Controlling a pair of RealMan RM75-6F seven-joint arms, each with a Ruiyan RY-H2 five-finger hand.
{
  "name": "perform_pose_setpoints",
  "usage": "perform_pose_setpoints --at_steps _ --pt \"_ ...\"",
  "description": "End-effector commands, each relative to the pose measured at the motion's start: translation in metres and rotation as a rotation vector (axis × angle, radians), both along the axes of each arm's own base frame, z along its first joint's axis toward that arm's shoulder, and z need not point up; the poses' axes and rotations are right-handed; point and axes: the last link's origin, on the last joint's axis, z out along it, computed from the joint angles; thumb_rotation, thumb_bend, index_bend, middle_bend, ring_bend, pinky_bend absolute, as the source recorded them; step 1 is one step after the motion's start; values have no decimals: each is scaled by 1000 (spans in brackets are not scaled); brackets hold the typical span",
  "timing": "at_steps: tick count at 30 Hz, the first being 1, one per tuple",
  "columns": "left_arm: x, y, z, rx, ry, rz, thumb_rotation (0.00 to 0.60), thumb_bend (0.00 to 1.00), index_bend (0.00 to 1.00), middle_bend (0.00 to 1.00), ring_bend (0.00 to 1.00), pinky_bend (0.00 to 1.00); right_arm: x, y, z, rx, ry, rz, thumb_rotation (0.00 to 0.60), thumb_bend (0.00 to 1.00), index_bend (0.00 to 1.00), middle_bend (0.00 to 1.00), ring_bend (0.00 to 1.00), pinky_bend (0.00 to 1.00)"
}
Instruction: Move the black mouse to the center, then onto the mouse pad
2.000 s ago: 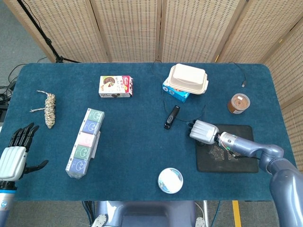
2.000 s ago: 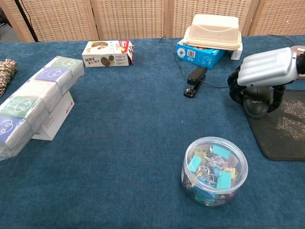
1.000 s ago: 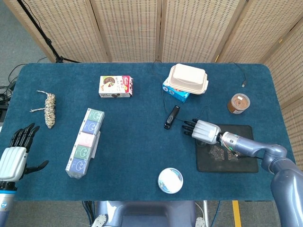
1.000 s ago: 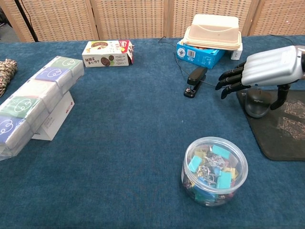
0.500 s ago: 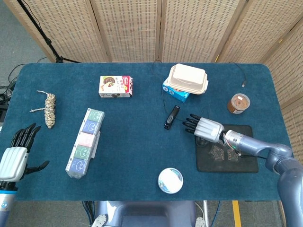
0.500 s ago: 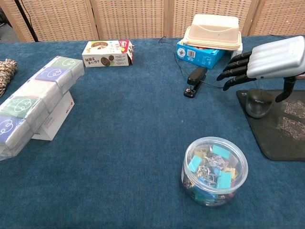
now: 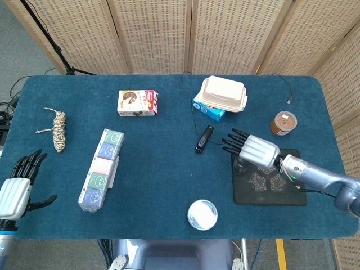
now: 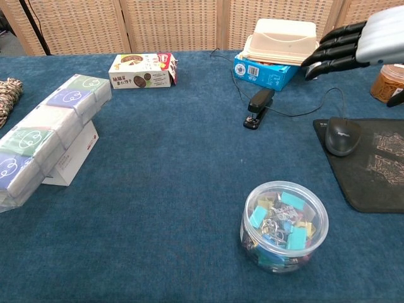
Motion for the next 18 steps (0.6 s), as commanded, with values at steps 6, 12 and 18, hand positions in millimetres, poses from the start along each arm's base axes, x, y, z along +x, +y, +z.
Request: perform_pose_setpoints --at_steps 6,12,18 --pt "-4 -14 5 42 48 6 600 131 0 0 0 0 -25 54 69 -279 -288 -287 600 0 0 0 0 0" --pt "-6 -23 2 50 93 19 600 131 0 0 0 0 -68 101 87 -419 -441 -527 600 0 0 0 0 0" --pt "-13 -29 1 54 132 41 600 131 0 0 0 0 -102 153 95 -530 -599 -699 600 0 0 0 0 0"
